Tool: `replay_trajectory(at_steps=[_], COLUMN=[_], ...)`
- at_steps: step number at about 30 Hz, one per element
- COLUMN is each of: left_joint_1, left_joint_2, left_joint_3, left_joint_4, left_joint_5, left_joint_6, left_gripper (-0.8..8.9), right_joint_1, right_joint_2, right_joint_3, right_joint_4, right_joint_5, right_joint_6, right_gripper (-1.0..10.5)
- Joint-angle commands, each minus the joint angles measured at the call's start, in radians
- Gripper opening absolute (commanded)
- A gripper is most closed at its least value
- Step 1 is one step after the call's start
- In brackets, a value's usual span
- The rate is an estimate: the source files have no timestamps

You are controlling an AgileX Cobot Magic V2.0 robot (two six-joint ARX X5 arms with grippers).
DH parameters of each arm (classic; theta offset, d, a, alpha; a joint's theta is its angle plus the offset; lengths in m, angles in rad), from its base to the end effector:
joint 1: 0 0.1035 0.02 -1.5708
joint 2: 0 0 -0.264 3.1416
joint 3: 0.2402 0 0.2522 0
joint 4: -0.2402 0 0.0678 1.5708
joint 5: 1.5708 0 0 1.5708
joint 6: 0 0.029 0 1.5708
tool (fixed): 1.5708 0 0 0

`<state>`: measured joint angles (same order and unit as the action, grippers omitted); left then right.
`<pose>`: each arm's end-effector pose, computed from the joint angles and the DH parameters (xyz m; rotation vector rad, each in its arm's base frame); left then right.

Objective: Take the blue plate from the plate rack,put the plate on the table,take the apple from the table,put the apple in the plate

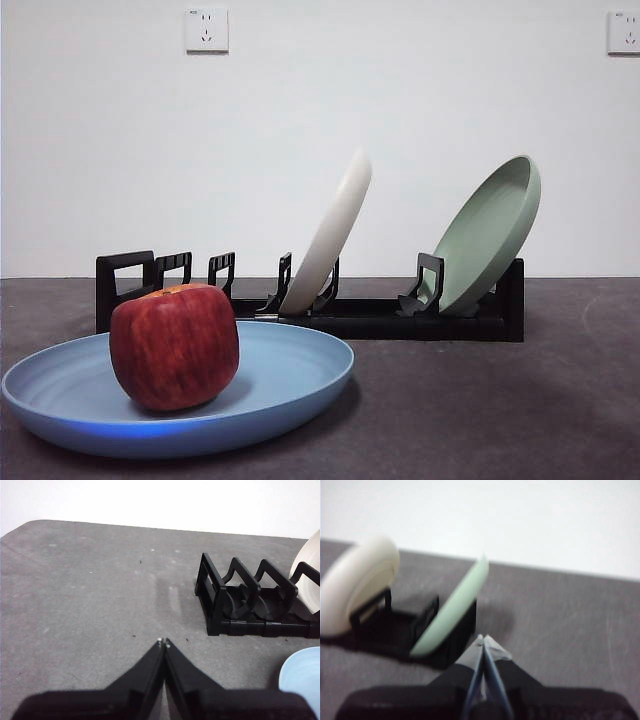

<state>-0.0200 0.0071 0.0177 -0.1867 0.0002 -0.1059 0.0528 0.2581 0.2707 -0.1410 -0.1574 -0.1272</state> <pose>0.0956 -0.0019 0.1510 -0.1039 0.1770 -0.0108 0.1042 0.0101 0.2216 -0.1198 0.1149 0.2178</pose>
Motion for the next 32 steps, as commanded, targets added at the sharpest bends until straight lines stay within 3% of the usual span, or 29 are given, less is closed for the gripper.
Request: replay_trajectory(at_steps=[1,15,32], left_joint_1=[0.003,0.003,0.003], left_joint_2=[0.0,0.0,0.0], left_joint_3=[-0.014,-0.014,-0.014], left_joint_4=[0.005,0.005,0.005], left_joint_5=[0.003,0.003,0.003], left_joint_6=[-0.003,-0.003,-0.003], left_gripper=[-0.01,-0.01,-0.01], right_joint_1=[0.0,-0.002,0.0], right_joint_2=[-0.048,-0.218,-0.218], right_joint_3=[-0.076,-0.265,-0.264], right_joint_4=[0.013,-0.011,-0.031], right_joint_5=[-0.001,0.005,0.007], right_joint_6=[0.023,0.119,0.13], right_gripper=[0.0,0.0,0.0])
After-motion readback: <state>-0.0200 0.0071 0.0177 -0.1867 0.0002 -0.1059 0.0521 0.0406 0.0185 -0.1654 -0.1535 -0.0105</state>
